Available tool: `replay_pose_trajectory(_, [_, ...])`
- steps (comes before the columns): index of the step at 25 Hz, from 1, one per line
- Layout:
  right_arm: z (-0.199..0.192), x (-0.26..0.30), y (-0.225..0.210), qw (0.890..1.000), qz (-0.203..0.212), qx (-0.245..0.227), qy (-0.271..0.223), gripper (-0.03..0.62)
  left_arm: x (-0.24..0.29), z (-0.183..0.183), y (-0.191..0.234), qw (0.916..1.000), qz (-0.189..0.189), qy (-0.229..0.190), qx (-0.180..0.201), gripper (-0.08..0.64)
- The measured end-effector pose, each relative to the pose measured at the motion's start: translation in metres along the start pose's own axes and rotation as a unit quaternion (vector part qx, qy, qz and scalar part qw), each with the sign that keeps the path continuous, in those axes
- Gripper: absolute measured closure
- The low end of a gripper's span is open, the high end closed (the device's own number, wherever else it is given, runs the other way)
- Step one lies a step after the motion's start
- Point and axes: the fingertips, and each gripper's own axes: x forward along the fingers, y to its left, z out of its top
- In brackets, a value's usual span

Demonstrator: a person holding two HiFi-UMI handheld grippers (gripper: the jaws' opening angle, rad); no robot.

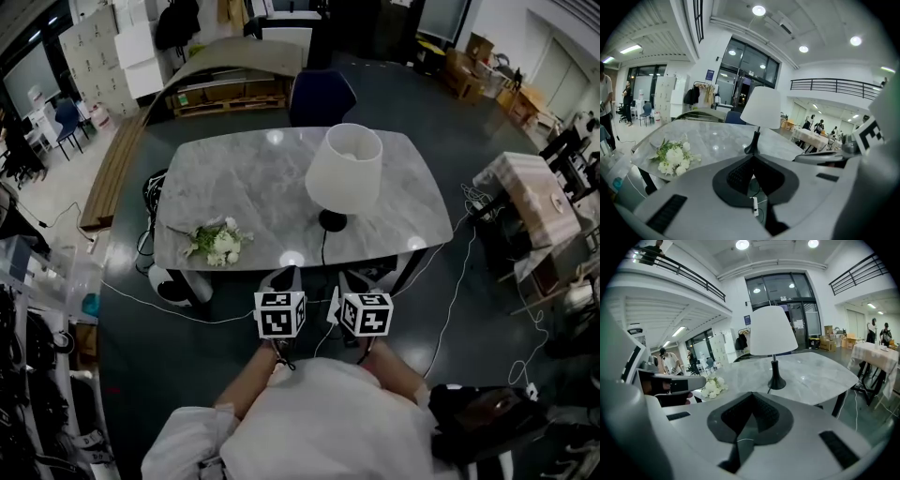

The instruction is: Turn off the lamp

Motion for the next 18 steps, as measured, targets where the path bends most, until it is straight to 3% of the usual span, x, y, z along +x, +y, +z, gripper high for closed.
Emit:
replay_pose_trajectory(4, [-0.002,-0.002,0.006,1.0,-0.004,0.002,-0.002,0.592,0.0,-0.001,-0.001,1.0,-0.006,0.0,0.005,0.551])
replay_pose_trajectory(9, [-0.002,-0.007,0.009,0.999,-0.016,-0.035,-0.004,0.594,-0.002,-0.006,-0.001,0.9999,-0.01,0.001,0.0,0.551])
replay_pose_trajectory(18, [-0.001,-0.012,0.002,0.999,-0.025,-0.018,-0.007,0.594,0.001,-0.009,-0.003,1.0,-0.005,0.008,0.002,0.551])
